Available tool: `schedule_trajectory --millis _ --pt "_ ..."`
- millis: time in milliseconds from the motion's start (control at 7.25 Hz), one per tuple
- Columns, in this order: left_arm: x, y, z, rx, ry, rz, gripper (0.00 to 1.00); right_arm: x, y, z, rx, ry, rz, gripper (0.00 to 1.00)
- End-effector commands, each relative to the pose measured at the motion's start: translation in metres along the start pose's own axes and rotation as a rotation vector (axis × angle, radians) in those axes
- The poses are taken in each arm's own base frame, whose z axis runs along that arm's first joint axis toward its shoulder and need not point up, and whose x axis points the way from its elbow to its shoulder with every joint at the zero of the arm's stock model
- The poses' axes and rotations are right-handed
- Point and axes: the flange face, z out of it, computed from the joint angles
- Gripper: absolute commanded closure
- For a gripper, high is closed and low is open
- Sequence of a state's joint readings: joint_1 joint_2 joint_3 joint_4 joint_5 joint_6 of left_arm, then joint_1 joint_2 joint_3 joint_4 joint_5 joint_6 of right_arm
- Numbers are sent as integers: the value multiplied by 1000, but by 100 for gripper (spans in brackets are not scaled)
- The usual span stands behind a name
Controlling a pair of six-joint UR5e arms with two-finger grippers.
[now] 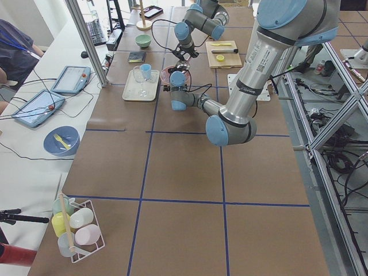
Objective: Put ice in cup with scoop
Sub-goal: 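Dig the scoop into the ice cubes with the right gripper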
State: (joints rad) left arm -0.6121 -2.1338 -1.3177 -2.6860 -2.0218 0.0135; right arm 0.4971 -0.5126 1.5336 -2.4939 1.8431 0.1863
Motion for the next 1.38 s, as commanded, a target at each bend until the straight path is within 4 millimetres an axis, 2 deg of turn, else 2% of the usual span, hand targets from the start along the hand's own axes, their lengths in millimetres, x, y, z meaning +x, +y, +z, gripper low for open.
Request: schedule_trajectory --millis 0,276,552,1241 --pt "0 0 0 0 0 -1 0 4 -3 2 6 11 0 100" --pt "0 1 0 -1 0 -2 0 11 0 7 -17 14 9 100" --pt "0 1 0 -1 -2 -2 0 19 0 -1 -14 15 25 100" --pt "1 1 2 -2 1 -1 0 19 -26 13 21 9 32 100"
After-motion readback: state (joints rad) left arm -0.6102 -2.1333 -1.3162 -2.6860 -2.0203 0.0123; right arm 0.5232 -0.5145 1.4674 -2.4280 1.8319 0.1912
